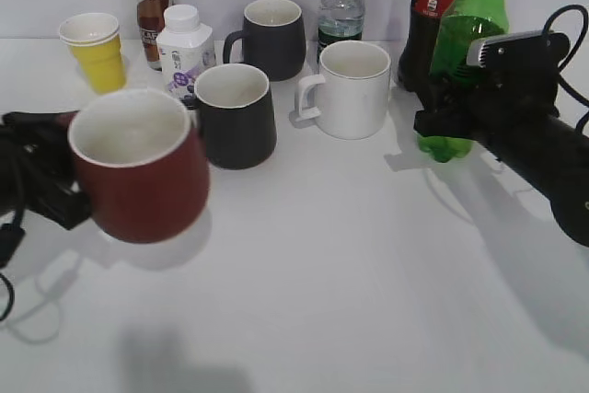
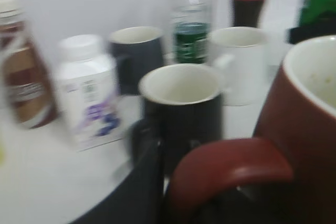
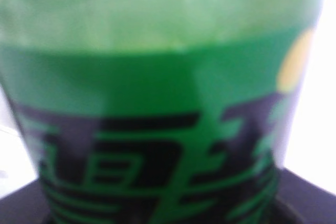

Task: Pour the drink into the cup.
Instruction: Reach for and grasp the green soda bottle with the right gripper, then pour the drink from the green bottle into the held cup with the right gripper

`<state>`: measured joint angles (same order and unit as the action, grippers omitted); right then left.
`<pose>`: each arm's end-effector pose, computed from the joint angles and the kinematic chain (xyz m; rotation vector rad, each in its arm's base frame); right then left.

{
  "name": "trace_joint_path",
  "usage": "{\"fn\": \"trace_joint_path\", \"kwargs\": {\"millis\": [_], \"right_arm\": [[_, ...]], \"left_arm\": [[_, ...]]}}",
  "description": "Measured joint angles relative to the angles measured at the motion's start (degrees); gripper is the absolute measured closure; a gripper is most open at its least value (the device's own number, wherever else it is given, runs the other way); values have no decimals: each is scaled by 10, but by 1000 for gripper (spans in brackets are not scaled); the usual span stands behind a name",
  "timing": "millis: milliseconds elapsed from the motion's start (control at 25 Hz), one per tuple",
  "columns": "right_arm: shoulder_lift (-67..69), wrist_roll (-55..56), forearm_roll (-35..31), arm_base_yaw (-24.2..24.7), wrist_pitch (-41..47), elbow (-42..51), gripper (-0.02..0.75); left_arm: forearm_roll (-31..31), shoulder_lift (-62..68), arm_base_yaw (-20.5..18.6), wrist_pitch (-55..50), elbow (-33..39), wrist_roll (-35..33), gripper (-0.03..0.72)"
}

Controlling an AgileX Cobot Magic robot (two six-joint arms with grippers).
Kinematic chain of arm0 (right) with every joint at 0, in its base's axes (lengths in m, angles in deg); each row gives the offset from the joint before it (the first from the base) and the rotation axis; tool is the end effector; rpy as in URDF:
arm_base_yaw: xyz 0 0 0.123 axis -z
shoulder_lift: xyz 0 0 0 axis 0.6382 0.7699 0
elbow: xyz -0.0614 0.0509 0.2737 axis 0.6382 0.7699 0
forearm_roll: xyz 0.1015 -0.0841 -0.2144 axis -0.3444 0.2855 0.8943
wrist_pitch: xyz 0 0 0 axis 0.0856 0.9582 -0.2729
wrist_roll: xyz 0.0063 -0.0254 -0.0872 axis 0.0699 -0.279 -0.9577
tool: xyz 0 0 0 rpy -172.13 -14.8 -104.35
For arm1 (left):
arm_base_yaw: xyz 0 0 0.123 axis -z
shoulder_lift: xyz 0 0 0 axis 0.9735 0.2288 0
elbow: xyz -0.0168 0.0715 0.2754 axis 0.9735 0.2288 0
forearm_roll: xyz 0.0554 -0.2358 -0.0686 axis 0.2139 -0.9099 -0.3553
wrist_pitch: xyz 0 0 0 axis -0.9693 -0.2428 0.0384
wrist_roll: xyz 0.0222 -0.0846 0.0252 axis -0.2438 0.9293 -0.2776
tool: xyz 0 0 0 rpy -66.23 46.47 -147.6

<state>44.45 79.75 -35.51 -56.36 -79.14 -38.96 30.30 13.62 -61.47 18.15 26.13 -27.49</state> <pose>0.3209 0.0994 0.1386 -0.3003 1.6529 0.2176 0.2019 -0.0915 0.1873 0.5991 1.6289 -0.4639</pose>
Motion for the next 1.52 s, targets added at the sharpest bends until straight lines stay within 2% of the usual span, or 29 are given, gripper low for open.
{"fn": "trace_joint_path", "kwargs": {"millis": [160, 280, 560, 960, 1200, 1320, 1520], "right_arm": [[-38, -10, 9, 0, 32, 1, 301], [-74, -17, 42, 0, 57, 1, 301], [-141, -21, 116, 0, 101, -7, 301], [-144, -21, 227, 0, 138, -110, 301], [-144, -21, 329, 0, 140, -124, 301], [-144, -21, 364, 0, 142, -124, 301], [-144, -28, 418, 0, 147, -124, 301]], "left_arm": [[2, 20, 38, 2, -9, 0, 603], [3, 40, 54, 0, -23, 0, 603], [11, 87, 62, 0, -73, 0, 603], [22, 95, 62, -3, -99, 10, 603], [36, 98, 64, -26, -117, 29, 603], [52, 102, 80, -77, -146, 29, 603], [58, 124, 111, -101, -188, 29, 603]]}}
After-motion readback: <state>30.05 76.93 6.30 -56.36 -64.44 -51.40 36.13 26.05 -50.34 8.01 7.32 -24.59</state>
